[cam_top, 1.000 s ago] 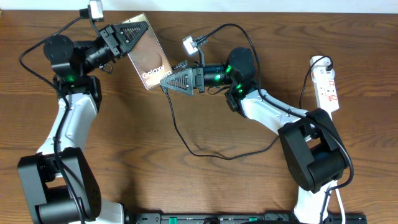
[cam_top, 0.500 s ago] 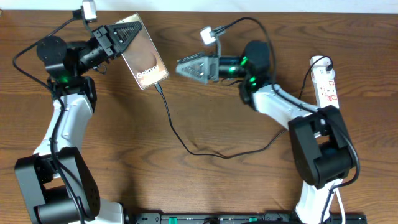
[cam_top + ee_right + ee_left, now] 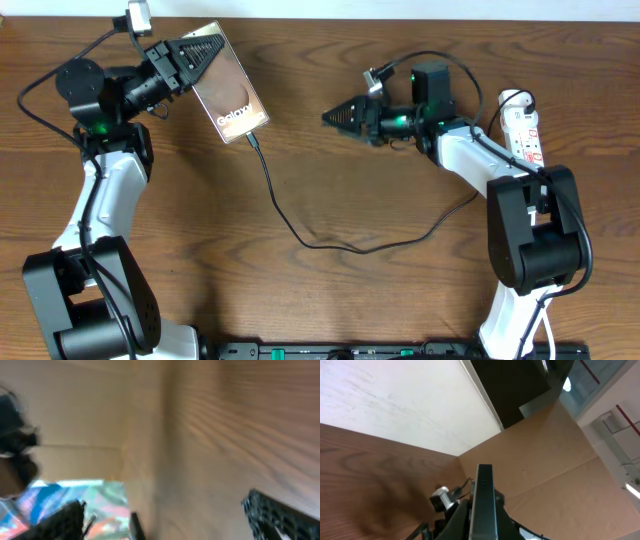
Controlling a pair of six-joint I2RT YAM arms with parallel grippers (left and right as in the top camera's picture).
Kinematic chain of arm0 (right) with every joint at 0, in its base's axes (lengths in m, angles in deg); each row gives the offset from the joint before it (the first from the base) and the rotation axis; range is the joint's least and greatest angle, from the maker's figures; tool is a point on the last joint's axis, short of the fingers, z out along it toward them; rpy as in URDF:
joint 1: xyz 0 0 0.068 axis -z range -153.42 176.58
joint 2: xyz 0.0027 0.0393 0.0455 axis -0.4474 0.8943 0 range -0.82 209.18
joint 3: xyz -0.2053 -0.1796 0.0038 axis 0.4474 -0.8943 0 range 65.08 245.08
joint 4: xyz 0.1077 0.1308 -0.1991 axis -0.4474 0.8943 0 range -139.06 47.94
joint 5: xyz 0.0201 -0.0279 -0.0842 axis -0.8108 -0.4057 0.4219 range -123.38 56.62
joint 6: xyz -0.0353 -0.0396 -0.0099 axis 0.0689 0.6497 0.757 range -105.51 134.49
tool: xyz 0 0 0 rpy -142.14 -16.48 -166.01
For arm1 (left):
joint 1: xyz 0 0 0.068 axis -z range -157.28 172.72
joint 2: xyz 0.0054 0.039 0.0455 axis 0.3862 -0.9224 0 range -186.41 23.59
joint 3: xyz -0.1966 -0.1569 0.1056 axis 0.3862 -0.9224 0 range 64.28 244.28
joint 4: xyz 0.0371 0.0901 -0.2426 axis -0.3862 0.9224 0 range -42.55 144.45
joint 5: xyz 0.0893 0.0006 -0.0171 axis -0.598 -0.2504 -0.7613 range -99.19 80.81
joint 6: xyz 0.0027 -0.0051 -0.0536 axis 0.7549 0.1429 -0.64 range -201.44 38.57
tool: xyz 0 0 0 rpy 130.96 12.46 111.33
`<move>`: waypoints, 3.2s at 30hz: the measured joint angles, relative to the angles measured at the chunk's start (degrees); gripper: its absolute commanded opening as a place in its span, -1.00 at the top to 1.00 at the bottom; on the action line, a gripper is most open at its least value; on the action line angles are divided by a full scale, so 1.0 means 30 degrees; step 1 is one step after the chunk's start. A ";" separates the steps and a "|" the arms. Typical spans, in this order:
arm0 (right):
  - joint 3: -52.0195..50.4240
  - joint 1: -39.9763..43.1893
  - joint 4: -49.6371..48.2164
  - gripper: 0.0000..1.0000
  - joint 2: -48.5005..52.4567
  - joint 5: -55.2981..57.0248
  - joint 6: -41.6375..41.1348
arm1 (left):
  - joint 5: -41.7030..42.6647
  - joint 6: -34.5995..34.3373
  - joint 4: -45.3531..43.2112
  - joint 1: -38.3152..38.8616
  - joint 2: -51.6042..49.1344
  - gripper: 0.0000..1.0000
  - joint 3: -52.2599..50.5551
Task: Plug charger to phone and switch on socket
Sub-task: 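Open the right gripper and pull it back toward the power strip, then lower the phone with the left gripper and lay it flat on the table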
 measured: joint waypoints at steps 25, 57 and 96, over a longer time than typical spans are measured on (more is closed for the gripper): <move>-0.0007 -0.0015 0.9537 -0.98 -0.1188 1.2131 0.7096 | -0.3264 1.2094 1.7879 0.1341 -0.0022 0.85 0.0000; -0.0007 -0.0546 1.0120 -0.98 -0.1195 1.2480 0.7257 | -0.5595 1.4571 1.8462 0.2608 -0.6426 0.85 0.0000; -0.0007 -0.0561 1.0324 -0.99 -0.1195 1.2539 0.7257 | -0.7701 1.5023 1.9154 0.2608 -0.6492 0.85 -0.0597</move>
